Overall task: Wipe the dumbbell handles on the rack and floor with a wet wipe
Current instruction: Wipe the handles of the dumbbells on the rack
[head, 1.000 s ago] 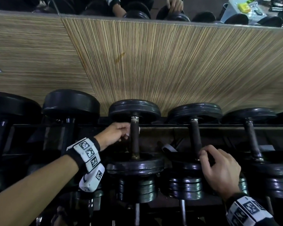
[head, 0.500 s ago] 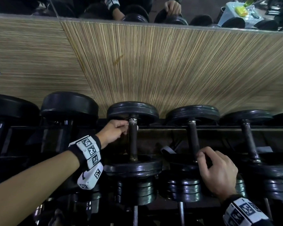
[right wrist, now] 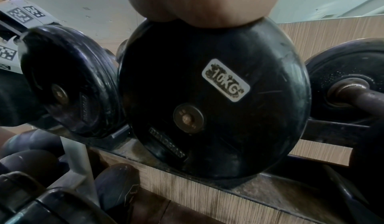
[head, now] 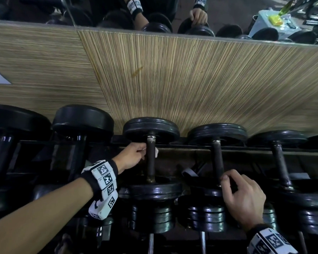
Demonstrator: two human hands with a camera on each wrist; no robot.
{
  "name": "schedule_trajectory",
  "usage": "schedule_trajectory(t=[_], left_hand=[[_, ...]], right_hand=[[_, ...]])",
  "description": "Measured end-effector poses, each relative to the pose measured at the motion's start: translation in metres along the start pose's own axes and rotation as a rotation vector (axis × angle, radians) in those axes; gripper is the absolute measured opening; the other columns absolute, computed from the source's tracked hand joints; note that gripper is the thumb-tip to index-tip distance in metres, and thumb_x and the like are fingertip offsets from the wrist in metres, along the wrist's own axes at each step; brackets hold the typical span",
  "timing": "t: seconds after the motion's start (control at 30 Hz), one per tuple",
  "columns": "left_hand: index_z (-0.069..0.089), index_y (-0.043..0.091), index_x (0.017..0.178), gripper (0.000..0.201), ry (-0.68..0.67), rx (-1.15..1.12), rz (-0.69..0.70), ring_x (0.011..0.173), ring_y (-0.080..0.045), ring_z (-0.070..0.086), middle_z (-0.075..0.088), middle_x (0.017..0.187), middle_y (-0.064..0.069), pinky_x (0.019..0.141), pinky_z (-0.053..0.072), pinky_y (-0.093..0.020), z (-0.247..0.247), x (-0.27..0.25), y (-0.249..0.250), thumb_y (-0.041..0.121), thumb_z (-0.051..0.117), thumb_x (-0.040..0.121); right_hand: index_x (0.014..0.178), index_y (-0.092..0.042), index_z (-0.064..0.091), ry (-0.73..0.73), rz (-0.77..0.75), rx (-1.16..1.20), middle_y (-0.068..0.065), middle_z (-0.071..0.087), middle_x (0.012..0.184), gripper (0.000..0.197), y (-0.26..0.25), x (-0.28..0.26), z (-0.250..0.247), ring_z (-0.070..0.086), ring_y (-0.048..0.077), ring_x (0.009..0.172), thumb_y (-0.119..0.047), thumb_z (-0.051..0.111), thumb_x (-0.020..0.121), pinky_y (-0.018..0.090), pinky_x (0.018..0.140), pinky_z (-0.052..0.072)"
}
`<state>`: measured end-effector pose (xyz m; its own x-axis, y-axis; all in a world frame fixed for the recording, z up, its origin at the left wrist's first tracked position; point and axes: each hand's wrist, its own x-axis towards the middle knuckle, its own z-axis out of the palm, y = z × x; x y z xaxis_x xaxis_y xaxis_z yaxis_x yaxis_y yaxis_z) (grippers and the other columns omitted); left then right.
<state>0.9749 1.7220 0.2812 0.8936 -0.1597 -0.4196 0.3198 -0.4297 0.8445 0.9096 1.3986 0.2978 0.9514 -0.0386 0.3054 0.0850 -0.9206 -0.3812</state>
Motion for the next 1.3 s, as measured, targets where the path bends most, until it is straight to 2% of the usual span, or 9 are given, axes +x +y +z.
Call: schedule_trajectory(t=[0.1, 0.2, 0.4, 0.6, 0.87, 1.0, 1.1, 1.23, 1.3], left_hand=[[0.062, -0.014, 0.086, 0.019, 0.032, 0.013, -0.012, 0.065, 0.006, 0.051, 0.059, 0.073, 0.003, 0.07, 0.041, -0.014, -0.002, -0.012, -0.016, -0.009, 0.047, 0.096], [0.062, -0.014, 0.084, 0.02, 0.05, 0.034, -0.021, 0.062, 0.007, 0.052, 0.056, 0.072, 0.001, 0.068, 0.041, -0.009, -0.002, -0.018, -0.024, -0.007, 0.049, 0.098], [0.061, 0.016, 0.071, 0.044, 0.02, 0.005, -0.063, 0.06, 0.007, 0.052, 0.056, 0.069, 0.005, 0.058, 0.04, -0.003, 0.011, -0.011, -0.014, -0.015, 0.037, 0.092], [0.058, -0.011, 0.075, 0.025, 0.005, -0.023, -0.027, 0.075, -0.006, 0.052, 0.053, 0.077, -0.007, 0.074, 0.045, -0.018, 0.005, -0.03, -0.036, -0.009, 0.045, 0.097], [0.07, 0.01, 0.076, 0.032, -0.077, 0.006, -0.073, 0.071, 0.003, 0.055, 0.063, 0.072, 0.013, 0.081, 0.041, -0.021, 0.011, -0.021, -0.034, -0.006, 0.05, 0.095], [0.068, -0.002, 0.076, 0.027, -0.043, 0.005, -0.066, 0.071, 0.007, 0.054, 0.063, 0.075, 0.008, 0.078, 0.04, -0.012, 0.009, -0.028, -0.039, 0.003, 0.055, 0.099], [0.067, 0.018, 0.066, 0.036, -0.098, 0.019, -0.059, 0.076, 0.003, 0.057, 0.065, 0.073, 0.012, 0.088, 0.041, -0.023, 0.006, -0.023, -0.039, 0.005, 0.056, 0.098], [0.076, 0.016, 0.107, 0.024, -0.223, 0.021, -0.148, 0.111, 0.0, 0.062, 0.074, 0.112, 0.009, 0.105, 0.037, -0.019, 0.006, -0.024, -0.034, 0.011, 0.053, 0.101], [0.076, 0.011, 0.101, 0.021, -0.227, 0.023, -0.164, 0.11, -0.003, 0.063, 0.074, 0.108, 0.008, 0.109, 0.038, -0.023, 0.002, -0.03, -0.033, 0.013, 0.055, 0.1]], right_hand=[[0.071, -0.017, 0.066, 0.008, -0.009, 0.001, -0.007, 0.049, 0.053, 0.034, 0.0, 0.0, 0.001, 0.049, 0.021, 0.048, -0.035, 0.042, 0.088, 0.019, 0.053, 0.023], [0.07, -0.017, 0.066, 0.021, -0.008, 0.001, -0.005, 0.05, 0.053, 0.034, 0.001, -0.001, 0.003, 0.053, 0.025, 0.049, -0.035, 0.042, 0.087, 0.023, 0.054, 0.028], [0.07, -0.016, 0.066, 0.026, -0.013, 0.018, -0.004, 0.05, 0.052, 0.034, 0.001, -0.001, 0.002, 0.053, 0.026, 0.049, -0.034, 0.043, 0.087, 0.024, 0.055, 0.029], [0.07, -0.017, 0.066, 0.026, -0.006, 0.03, -0.004, 0.048, 0.051, 0.034, 0.002, -0.001, 0.002, 0.052, 0.025, 0.047, -0.034, 0.043, 0.087, 0.013, 0.056, 0.021], [0.07, -0.016, 0.065, 0.042, -0.016, 0.035, -0.006, 0.045, 0.051, 0.033, 0.0, -0.001, 0.0, 0.036, 0.014, 0.049, -0.033, 0.043, 0.087, 0.011, 0.057, 0.02], [0.07, -0.016, 0.065, 0.052, -0.024, 0.034, -0.006, 0.044, 0.051, 0.033, 0.0, -0.001, 0.0, 0.04, 0.017, 0.047, -0.033, 0.043, 0.087, 0.013, 0.056, 0.02], [0.07, -0.016, 0.065, 0.059, -0.02, 0.032, -0.006, 0.045, 0.051, 0.033, 0.0, -0.002, 0.001, 0.038, 0.016, 0.048, -0.033, 0.043, 0.087, 0.012, 0.057, 0.02], [0.07, -0.016, 0.065, 0.062, -0.021, 0.029, -0.005, 0.048, 0.052, 0.032, -0.001, -0.002, 0.001, 0.044, 0.019, 0.047, -0.033, 0.043, 0.087, 0.024, 0.058, 0.028], [0.07, -0.017, 0.064, 0.064, -0.018, 0.042, -0.007, 0.047, 0.052, 0.032, -0.001, -0.002, 0.0, 0.039, 0.015, 0.049, -0.033, 0.043, 0.087, 0.026, 0.06, 0.031]])
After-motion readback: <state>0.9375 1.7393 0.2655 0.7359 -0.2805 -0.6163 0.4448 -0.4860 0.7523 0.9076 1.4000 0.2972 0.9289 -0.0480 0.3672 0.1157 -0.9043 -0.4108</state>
